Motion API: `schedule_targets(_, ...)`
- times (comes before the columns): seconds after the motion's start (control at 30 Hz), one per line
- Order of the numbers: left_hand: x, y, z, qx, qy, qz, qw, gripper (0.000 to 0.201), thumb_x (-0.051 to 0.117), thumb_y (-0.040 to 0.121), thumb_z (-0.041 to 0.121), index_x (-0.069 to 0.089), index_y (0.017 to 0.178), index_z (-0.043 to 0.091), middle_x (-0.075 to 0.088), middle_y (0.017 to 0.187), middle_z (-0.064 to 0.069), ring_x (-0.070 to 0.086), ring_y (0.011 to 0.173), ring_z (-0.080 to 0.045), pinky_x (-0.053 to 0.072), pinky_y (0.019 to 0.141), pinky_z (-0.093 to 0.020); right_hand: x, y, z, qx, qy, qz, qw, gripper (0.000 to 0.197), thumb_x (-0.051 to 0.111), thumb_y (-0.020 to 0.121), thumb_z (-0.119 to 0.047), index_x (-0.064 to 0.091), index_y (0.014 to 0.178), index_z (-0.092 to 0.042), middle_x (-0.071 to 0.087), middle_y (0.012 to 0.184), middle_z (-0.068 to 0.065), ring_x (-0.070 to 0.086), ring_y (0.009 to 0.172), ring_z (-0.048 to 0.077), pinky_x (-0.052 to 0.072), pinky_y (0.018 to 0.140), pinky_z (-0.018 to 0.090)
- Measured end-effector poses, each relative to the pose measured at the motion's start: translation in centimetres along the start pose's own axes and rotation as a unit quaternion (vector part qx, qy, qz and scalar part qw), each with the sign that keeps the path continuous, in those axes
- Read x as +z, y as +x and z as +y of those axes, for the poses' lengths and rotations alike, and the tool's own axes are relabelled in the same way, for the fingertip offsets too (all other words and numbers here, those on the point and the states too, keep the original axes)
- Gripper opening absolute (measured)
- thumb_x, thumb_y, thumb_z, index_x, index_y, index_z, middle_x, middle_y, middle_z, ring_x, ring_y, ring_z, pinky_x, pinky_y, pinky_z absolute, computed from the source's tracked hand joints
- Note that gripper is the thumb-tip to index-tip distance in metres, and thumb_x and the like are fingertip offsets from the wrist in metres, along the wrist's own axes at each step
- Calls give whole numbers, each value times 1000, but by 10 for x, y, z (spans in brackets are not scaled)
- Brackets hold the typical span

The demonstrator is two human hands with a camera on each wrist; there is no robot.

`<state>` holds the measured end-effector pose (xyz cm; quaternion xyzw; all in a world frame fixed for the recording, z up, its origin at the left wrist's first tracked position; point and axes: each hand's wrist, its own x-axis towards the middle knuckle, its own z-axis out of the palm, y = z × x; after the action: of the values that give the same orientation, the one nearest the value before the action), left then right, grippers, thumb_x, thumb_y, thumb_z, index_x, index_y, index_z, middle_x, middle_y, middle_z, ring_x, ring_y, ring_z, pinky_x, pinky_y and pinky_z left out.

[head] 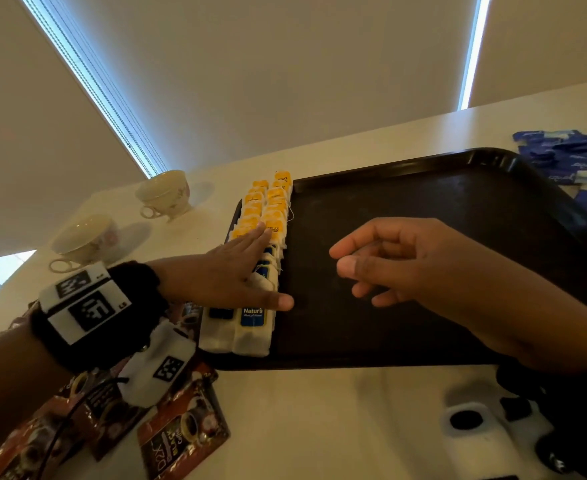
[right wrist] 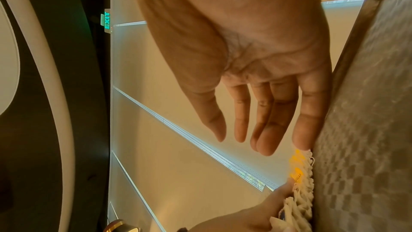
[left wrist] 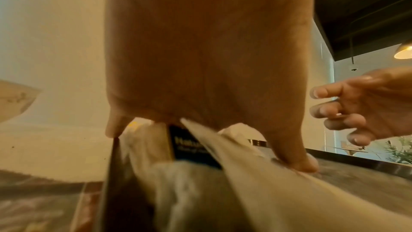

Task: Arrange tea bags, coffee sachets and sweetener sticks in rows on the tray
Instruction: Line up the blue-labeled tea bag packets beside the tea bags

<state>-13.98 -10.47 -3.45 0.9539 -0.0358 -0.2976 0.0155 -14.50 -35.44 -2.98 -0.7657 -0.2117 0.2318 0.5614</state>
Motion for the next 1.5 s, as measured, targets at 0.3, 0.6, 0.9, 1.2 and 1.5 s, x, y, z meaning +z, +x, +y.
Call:
schedule_targets(0.3, 1, -9, 2, 13, 35, 28, 999, 133, 12, 37, 103, -40, 134, 28, -47, 140, 11, -34, 133, -7, -7, 118, -44, -2, 0, -1, 5, -9, 2, 1000, 14, 62, 82, -31, 65, 96, -30, 70, 89, -4, 67, 78, 4, 56, 74, 25)
schedule_targets(0.6, -2, -25, 7, 20, -11, 7, 1000, 132, 12, 41, 102, -37, 137, 25, -42, 144, 9, -27, 137, -6, -7, 118, -41, -4, -1, -4, 25, -16, 2, 1000, 15, 62, 82, -31, 65, 97, -31, 70, 88, -8, 67, 78, 1, 55, 74, 24)
schedule_targets(0.9, -13, -53, -35, -18, -89, 53, 994, 139, 14, 37, 103, -23, 144, 23, -32, 142, 14, -20, 130, 3, -8, 103, -16, 9, 24, -12, 127, -126, -23, 984, 63, 60, 85, -40, 36, 141, -21, 48, 138, 0, 50, 121, 15, 45, 101, 38)
schedule_targets(1.2, 16, -31, -45, -5, -40, 0, 999, 87, 5, 76, 80, -36, 131, 27, -40, 141, 8, -30, 136, -9, 0, 118, -49, 55, 98, -31, 164, -23, -62, 984, 35, 45, 94, -3, 45, 128, 10, 47, 132, 29, 46, 124, 39, 43, 102, 43)
schedule_targets(1.5, -4, -42, -63, 6, -121, 135, 983, 73, 26, 97, 47, -22, 145, 19, -33, 143, 10, -24, 133, -2, -14, 101, -10, 40, 130, -40, 179, 93, 23, 979, 48, 46, 99, -24, 31, 142, -10, 29, 151, 8, 29, 138, 24, 32, 107, 44)
